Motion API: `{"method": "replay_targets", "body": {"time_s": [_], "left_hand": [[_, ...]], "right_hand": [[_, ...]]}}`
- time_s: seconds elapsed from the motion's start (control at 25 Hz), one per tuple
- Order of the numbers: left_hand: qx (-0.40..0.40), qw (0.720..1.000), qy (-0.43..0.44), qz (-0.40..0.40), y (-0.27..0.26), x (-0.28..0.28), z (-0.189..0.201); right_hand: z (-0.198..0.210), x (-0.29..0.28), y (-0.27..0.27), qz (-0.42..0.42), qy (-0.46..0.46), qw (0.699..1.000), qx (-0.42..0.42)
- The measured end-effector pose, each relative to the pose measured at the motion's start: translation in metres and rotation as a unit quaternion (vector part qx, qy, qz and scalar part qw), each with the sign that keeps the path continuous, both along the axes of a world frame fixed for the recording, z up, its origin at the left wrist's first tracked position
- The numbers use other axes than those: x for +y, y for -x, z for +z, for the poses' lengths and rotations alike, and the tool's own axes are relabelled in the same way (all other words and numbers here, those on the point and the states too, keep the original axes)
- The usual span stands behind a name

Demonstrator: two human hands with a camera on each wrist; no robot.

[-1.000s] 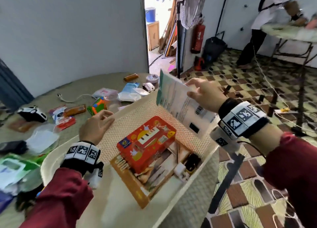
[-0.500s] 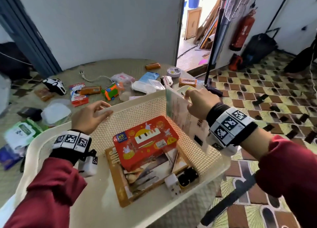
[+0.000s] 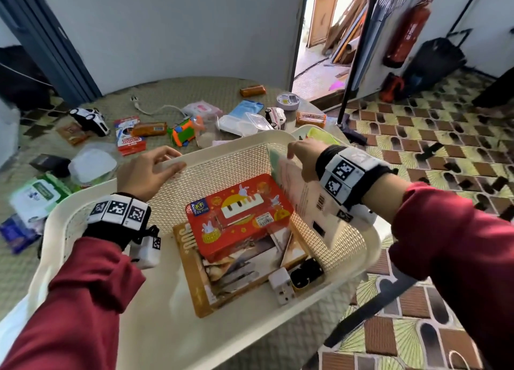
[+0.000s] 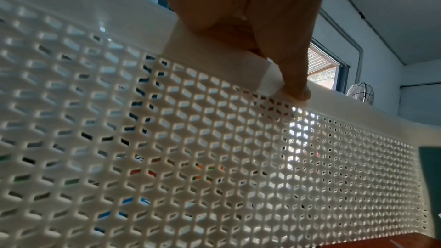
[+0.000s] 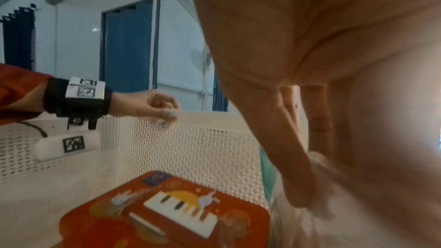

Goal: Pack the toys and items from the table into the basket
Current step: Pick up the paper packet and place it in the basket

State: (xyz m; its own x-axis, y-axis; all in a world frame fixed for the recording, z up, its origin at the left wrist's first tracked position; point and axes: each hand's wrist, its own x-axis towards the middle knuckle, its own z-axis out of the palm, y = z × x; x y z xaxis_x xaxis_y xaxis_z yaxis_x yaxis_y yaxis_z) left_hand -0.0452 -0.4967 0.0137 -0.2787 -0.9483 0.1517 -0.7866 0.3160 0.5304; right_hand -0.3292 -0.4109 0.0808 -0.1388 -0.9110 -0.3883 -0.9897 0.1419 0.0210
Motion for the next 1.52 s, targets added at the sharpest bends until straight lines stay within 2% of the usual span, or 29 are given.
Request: {"method": "replay_targets", "body": {"time_s": [0.2,0.36,0.48,0.56,0.8,0.96,1.08,1.16,1.28,1.52], "left_hand": [[-0.006,1.0,0.014,-0.011,-0.002,0.001,-0.002],[-0.004,1.0,0.018,-0.024,-0.003,0.0,-0.003],[-0.007,0.999,0.026,-0.029,-0.005,-0.002,-0.006],[-0.012,0.998,0.043,-0.036,-0.005,-0.002,-0.007],[-0.017,0.997,0.055,-0.044,-0.008,-0.008,-0.013],[-0.015,0.997,0.054,-0.052,-0.008,-0.01,-0.016],[-0.005,0.996,0.055,-0.064,-0.01,-0.012,-0.019],[-0.003,0.996,0.056,-0.065,-0.011,-0.014,-0.02],[-0.008,0.996,0.062,-0.062,-0.01,-0.012,-0.019],[-0.016,0.997,0.059,-0.053,-0.008,-0.009,-0.015]], "right_hand": [[-0.037,-0.01,-0.011,-0.011,-0.028,1.0,-0.007],[-0.067,-0.012,-0.014,-0.042,-0.036,0.997,0.055],[-0.079,-0.014,-0.013,-0.076,-0.07,0.994,0.034],[-0.08,-0.012,-0.012,-0.07,-0.049,0.996,0.028],[-0.075,-0.008,-0.015,-0.097,0.006,0.993,-0.074],[-0.074,-0.01,-0.02,-0.159,0.008,0.983,-0.095],[-0.074,-0.01,-0.023,-0.154,0.02,0.985,-0.078],[-0.074,-0.006,-0.024,-0.178,0.042,0.978,-0.102],[-0.079,0.0,-0.021,-0.145,0.068,0.984,-0.081],[-0.08,-0.001,-0.027,-0.162,0.032,0.984,-0.071]]}}
